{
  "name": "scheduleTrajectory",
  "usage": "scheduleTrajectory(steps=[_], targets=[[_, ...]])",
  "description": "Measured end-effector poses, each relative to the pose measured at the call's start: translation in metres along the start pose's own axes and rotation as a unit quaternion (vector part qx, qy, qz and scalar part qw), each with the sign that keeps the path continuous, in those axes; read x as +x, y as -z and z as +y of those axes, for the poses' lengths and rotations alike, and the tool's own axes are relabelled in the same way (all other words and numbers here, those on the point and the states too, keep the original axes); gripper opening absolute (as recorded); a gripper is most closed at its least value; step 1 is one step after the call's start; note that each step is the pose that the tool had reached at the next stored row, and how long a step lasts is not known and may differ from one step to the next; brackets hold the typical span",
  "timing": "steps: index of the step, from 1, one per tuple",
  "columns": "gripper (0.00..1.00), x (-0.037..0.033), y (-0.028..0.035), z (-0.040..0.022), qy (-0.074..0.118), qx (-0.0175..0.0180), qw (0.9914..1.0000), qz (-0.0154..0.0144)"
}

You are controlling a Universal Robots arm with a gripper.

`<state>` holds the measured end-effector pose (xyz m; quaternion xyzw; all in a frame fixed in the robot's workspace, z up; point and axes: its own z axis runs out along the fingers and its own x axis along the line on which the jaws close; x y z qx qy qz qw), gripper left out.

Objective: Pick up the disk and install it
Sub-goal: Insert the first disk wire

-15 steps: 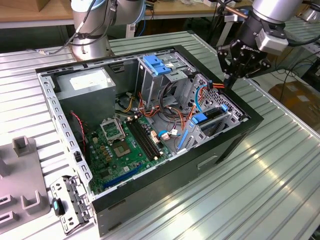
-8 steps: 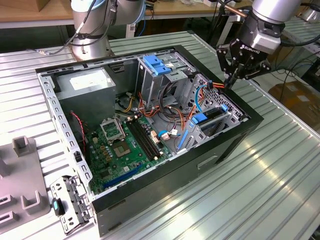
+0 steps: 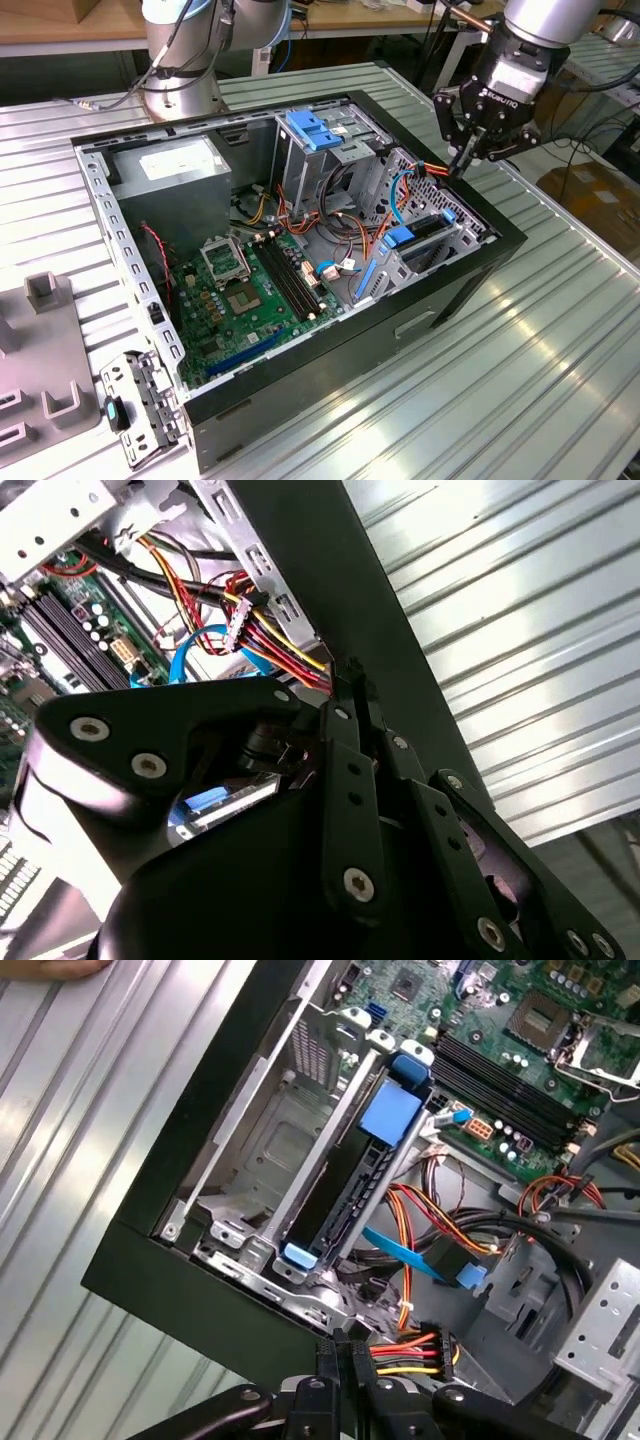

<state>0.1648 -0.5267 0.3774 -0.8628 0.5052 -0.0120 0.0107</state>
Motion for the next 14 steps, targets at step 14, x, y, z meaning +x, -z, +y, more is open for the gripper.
scheduleTrajectory(steps=[14], targets=[[0.16, -0.0068, -0.0016, 0.0124, -0.073, -0.0007, 0.99731, 0.0023]])
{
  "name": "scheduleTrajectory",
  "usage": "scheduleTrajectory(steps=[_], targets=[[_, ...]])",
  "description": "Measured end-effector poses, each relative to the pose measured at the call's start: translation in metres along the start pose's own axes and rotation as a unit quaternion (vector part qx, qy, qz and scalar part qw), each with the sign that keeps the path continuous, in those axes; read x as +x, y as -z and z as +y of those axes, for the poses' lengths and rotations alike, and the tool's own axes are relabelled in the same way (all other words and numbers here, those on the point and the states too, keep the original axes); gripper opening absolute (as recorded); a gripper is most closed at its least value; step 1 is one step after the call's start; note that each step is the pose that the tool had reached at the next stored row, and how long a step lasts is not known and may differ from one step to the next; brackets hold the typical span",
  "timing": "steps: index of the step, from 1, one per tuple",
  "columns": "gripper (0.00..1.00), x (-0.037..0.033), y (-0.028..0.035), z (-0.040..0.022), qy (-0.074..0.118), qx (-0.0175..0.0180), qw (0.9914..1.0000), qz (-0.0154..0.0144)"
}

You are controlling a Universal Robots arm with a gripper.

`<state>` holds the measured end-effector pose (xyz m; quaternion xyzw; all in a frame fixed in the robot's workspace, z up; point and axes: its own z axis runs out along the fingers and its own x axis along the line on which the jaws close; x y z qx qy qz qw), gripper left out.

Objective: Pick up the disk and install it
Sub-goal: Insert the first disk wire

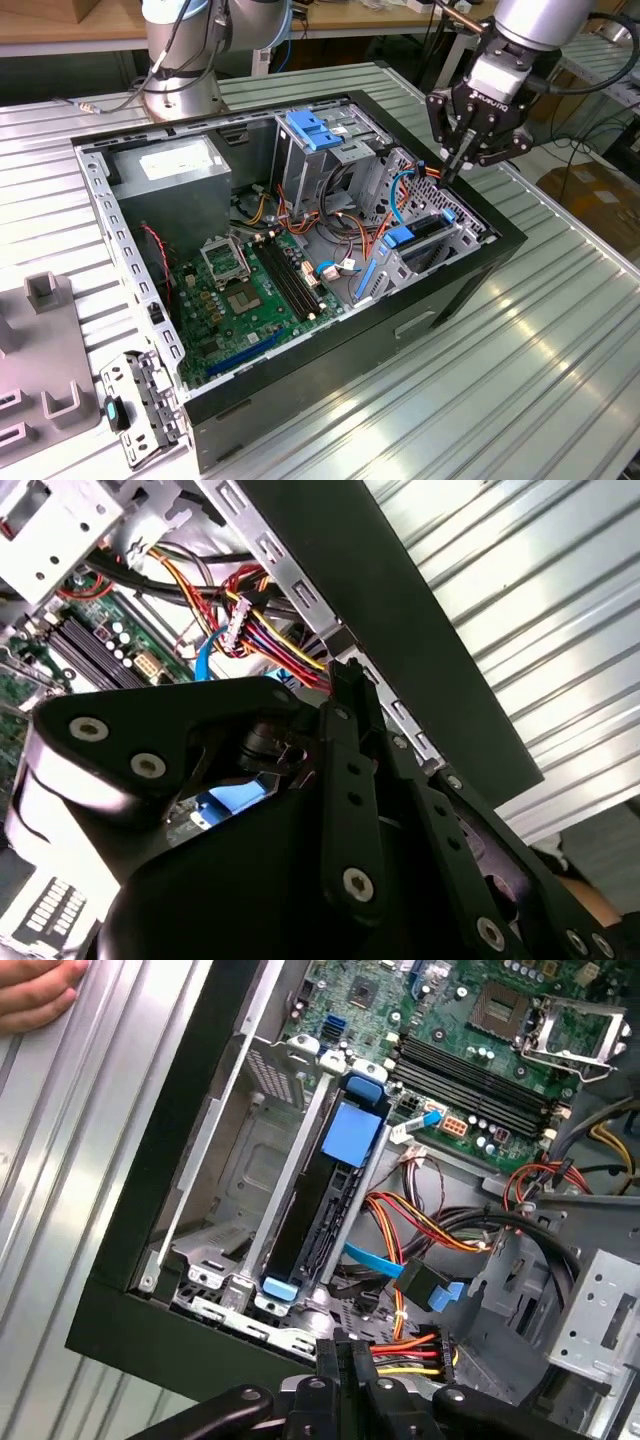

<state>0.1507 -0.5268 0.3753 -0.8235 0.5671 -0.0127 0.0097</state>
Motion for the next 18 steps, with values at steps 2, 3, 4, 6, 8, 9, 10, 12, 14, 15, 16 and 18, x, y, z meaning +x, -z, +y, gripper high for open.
scheduleTrajectory(steps=[2, 3, 4, 6, 8, 9, 10, 12, 14, 15, 16, 18], targets=[[0.16, 0.0000, -0.0007, 0.0000, -0.020, -0.0002, 0.99979, 0.0006], [0.16, 0.0000, -0.0011, 0.0000, -0.030, -0.0003, 0.99956, 0.0009], [0.16, 0.0000, -0.0014, 0.0001, -0.038, -0.0004, 0.99927, 0.0011], [0.16, 0.0000, -0.0019, 0.0001, -0.056, -0.0005, 0.99840, 0.0017], [0.16, 0.0000, -0.0030, 0.0002, -0.093, -0.0009, 0.99571, 0.0028], [0.16, 0.0000, -0.0032, 0.0002, -0.104, -0.0010, 0.99461, 0.0032], [0.16, 0.0000, -0.0032, 0.0002, -0.109, -0.0011, 0.99399, 0.0034], [0.16, -0.0011, -0.0036, 0.0028, -0.116, -0.0012, 0.99319, 0.0037], [0.16, -0.0025, -0.0038, 0.0061, -0.118, -0.0013, 0.99295, 0.0039], [0.16, -0.0026, -0.0039, 0.0065, -0.122, -0.0013, 0.99251, 0.0040], [0.16, -0.0026, -0.0040, 0.0065, -0.130, -0.0013, 0.99155, 0.0042], [0.16, -0.0027, -0.0045, 0.0065, -0.147, -0.0015, 0.98916, 0.0047]])
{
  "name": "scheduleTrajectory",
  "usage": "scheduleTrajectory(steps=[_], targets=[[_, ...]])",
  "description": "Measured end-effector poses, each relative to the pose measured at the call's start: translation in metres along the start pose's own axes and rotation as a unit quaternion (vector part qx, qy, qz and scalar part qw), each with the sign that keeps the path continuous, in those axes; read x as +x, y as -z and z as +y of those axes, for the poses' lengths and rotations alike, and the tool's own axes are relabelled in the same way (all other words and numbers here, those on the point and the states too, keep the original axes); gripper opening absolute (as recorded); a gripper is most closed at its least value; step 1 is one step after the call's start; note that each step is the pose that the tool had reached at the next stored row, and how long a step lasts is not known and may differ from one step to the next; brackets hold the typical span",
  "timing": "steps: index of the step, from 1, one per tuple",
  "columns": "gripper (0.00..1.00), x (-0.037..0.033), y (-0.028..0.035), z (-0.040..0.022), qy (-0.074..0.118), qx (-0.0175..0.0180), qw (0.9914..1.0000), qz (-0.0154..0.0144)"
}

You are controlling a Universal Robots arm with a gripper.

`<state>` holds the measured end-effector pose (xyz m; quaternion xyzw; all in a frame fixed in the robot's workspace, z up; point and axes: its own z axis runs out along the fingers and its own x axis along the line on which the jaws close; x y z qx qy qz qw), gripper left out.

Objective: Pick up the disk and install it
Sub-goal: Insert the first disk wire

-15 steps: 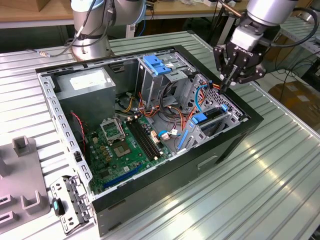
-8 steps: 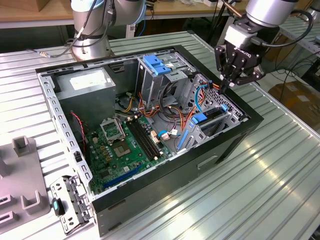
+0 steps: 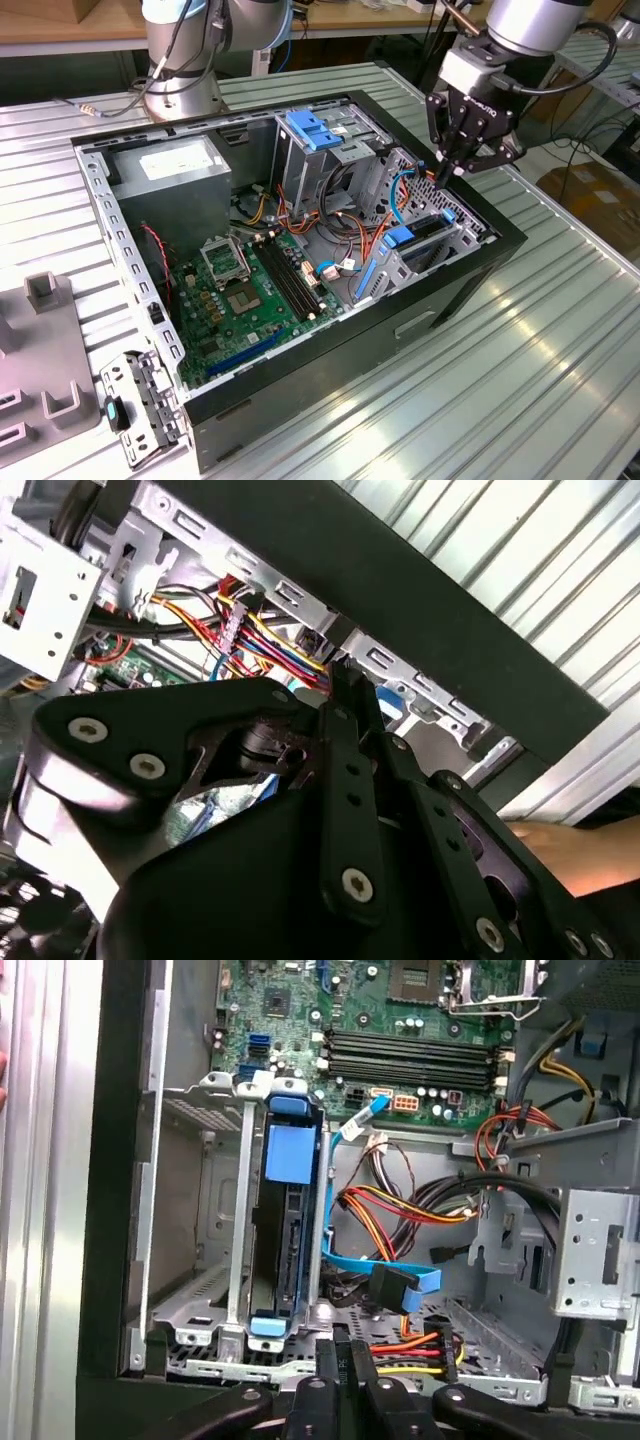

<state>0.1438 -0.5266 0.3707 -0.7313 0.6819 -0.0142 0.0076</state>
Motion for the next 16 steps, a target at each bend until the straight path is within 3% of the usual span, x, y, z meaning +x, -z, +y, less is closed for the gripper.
scheduleTrajectory(steps=[2, 3, 7, 16], targets=[[0.16, 0.0000, -0.0008, 0.0001, -0.025, -0.0003, 0.99968, 0.0009], [0.16, -0.0001, -0.0013, 0.0019, -0.029, -0.0003, 0.99958, 0.0009], [0.16, -0.0006, -0.0018, 0.0090, -0.029, -0.0006, 0.99958, 0.0009], [0.16, 0.0020, -0.0018, 0.0163, -0.029, -0.0006, 0.99958, 0.0009]])
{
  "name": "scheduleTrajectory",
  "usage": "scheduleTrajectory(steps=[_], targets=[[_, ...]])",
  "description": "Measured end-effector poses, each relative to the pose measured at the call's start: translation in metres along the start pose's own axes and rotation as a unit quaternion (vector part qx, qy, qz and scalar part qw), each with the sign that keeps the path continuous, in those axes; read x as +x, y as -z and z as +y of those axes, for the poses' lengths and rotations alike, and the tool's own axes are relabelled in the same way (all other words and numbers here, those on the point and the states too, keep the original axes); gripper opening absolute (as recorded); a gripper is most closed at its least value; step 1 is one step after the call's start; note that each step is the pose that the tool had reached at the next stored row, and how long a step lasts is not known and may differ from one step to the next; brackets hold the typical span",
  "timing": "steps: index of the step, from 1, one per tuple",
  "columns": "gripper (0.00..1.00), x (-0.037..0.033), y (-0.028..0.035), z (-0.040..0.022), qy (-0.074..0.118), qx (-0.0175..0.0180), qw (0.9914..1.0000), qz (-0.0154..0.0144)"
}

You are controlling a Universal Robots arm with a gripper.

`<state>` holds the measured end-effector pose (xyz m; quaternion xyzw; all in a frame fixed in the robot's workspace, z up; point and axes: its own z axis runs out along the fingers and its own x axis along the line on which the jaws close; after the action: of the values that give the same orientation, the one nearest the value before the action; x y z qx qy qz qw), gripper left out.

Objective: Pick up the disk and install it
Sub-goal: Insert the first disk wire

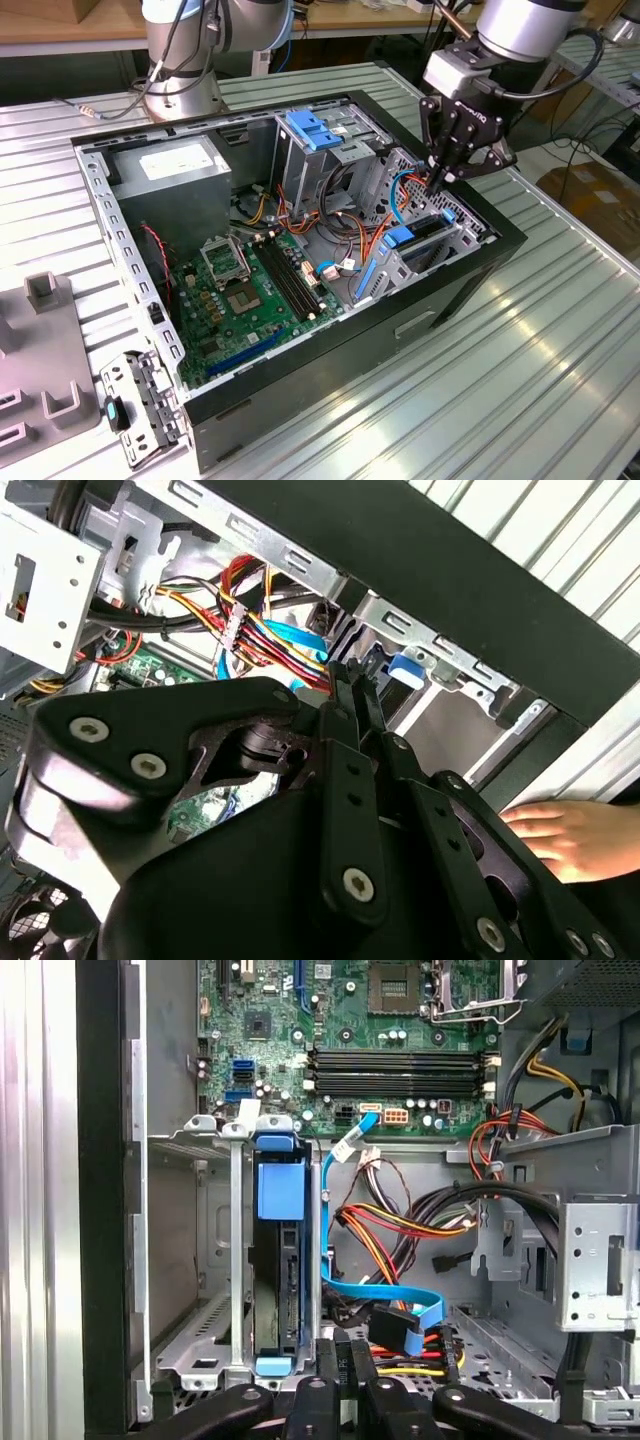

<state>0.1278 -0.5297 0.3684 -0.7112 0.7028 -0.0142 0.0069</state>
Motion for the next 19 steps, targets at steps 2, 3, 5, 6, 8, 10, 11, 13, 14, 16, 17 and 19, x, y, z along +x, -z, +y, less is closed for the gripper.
scheduleTrajectory(steps=[2, 3, 5, 6, 8, 10, 11, 13, 14, 16, 17, 19], targets=[[0.16, 0.0000, 0.0000, 0.0010, 0.000, 0.0000, 1.00000, 0.0000], [0.16, 0.0000, 0.0001, 0.0018, 0.000, 0.0000, 1.00000, 0.0001], [0.16, 0.0017, -0.0001, 0.0022, 0.000, 0.0000, 1.00000, 0.0001], [0.16, 0.0040, -0.0004, 0.0023, 0.000, 0.0000, 1.00000, 0.0001], [0.16, 0.0077, -0.0011, 0.0025, 0.000, 0.0000, 1.00000, 0.0001], [0.16, 0.0117, -0.0020, 0.0025, 0.000, 0.0000, 1.00000, 0.0000], [0.16, 0.0126, -0.0022, 0.0025, 0.000, 0.0000, 1.00000, 0.0000], [0.16, 0.0127, -0.0022, 0.0025, 0.000, 0.0000, 1.00000, 0.0001], [0.16, 0.0128, -0.0022, 0.0025, 0.000, 0.0000, 1.00000, 0.0001], [0.16, 0.0134, -0.0023, 0.0026, 0.000, 0.0000, 1.00000, 0.0000], [0.16, 0.0138, -0.0022, 0.0026, 0.000, 0.0000, 1.00000, 0.0001], [0.16, 0.0138, -0.0022, 0.0026, 0.000, 0.0000, 1.00000, 0.0001]])
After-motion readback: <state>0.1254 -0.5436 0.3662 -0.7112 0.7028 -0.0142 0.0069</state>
